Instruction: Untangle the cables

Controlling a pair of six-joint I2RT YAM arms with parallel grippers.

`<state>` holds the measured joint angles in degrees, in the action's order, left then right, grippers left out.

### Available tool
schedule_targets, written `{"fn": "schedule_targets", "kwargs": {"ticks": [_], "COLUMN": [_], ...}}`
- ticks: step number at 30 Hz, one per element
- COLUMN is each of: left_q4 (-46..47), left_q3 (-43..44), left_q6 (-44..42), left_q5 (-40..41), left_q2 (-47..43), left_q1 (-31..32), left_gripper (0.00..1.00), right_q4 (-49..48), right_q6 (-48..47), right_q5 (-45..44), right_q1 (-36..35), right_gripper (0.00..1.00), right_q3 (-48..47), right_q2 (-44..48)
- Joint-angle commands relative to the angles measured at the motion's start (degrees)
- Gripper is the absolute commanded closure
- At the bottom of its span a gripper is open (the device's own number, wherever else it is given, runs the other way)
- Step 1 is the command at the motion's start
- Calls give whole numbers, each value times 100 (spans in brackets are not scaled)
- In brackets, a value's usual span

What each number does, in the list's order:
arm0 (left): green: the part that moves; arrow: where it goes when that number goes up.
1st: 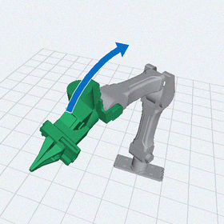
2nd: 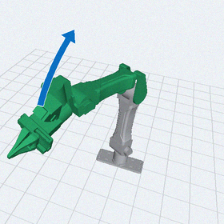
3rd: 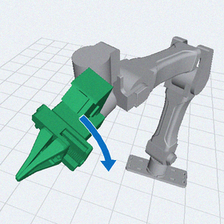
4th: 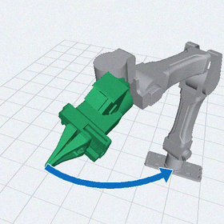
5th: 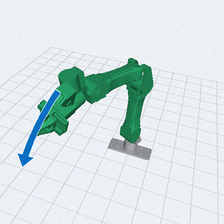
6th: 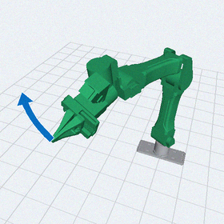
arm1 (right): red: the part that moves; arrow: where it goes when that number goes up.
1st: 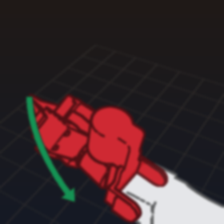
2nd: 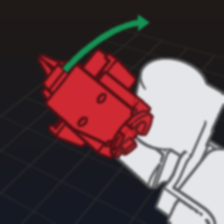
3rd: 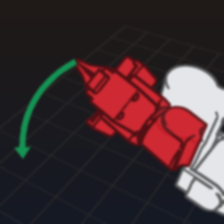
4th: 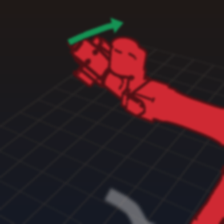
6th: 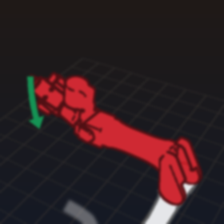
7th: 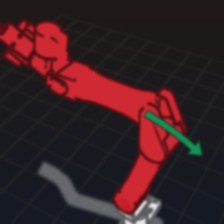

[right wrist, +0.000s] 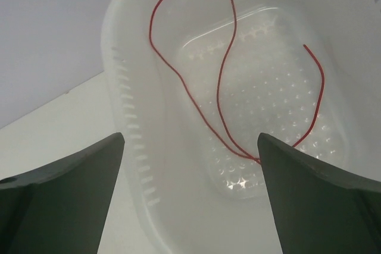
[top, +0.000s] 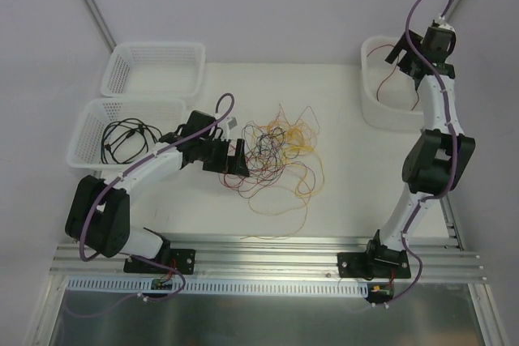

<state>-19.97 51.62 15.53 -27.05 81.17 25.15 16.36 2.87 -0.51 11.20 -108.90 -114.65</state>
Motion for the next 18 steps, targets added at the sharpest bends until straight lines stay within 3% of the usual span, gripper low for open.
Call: {"fn": "schedule_targets", "kwargs": {"ticks": [1,8,12,18], "left_q4": [-16,-7,-7,-16], "left_q3": [156,121,94,50], "left_q6": [-59,-94,-103,-103], "left_q5": [-187,-152,-99,15], "left_q2": [-355,-628,-725,-874], "left_q1": [17,17,25,17], "left_gripper": [1,1,1,1], "right_q4": [253,999,1097,1124], "right_q6": [91,450,539,276], "right_q5": [350,473,552,833], "right_q1": [-162,-891,-1725,-3043], "right_gripper": [0,0,0,9], "right_q3": [61,1431,2808,4208], "right_q2": [1205,2611,3403,4169]}}
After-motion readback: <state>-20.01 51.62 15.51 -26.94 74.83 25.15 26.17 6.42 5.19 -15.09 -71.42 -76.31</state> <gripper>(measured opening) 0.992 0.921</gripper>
